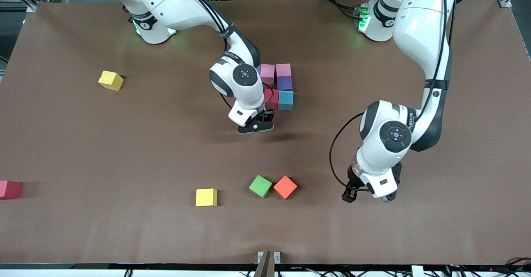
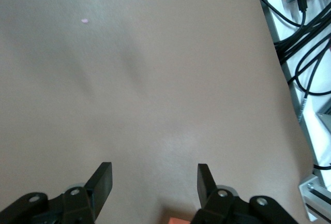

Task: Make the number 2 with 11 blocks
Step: 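Withdraw the right gripper while the left gripper reaches the orange cube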

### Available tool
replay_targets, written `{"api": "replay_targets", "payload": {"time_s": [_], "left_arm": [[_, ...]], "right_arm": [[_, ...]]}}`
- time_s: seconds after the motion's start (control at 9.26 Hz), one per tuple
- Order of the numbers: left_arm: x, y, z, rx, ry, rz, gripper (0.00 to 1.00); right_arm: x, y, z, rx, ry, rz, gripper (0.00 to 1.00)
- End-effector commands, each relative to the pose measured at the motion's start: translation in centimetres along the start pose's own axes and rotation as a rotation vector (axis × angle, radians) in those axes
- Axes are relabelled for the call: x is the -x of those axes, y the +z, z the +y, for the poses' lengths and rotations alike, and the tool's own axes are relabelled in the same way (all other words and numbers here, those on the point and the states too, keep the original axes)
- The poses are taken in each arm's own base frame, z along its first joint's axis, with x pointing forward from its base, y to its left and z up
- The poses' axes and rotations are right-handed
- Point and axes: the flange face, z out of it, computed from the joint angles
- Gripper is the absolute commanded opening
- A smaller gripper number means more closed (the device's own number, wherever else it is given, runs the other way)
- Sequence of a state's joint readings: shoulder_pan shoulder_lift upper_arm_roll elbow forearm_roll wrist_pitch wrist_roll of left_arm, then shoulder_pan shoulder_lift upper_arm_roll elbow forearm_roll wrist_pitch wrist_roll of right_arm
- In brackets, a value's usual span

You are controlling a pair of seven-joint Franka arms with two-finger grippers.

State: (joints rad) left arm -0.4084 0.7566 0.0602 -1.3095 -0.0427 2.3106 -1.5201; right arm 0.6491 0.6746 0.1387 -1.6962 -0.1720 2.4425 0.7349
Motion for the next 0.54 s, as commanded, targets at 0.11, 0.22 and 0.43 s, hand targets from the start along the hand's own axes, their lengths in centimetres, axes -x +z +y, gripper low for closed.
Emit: {"api": "replay_targets", "payload": {"time_s": [0.11,0.22,0.43], "left_arm": [[4.2,2.0,0.7,0.065,-0.025,-0.008,0.74],[4.3,2.1,0.6,0.062,0.011,-0.005,0.74],[4.8,2.4,0.5,0.057,0.026,-0.009,0.74]], "right_arm": [[1.0,0.8,0.6,0.025,0.001,-0.012,0.74],[0.9,0.8,0.8,0.027,-0.001,-0.009,1.00],[0.6,0.7,1.2,0.041,-0.022,0.006,1.00]]}}
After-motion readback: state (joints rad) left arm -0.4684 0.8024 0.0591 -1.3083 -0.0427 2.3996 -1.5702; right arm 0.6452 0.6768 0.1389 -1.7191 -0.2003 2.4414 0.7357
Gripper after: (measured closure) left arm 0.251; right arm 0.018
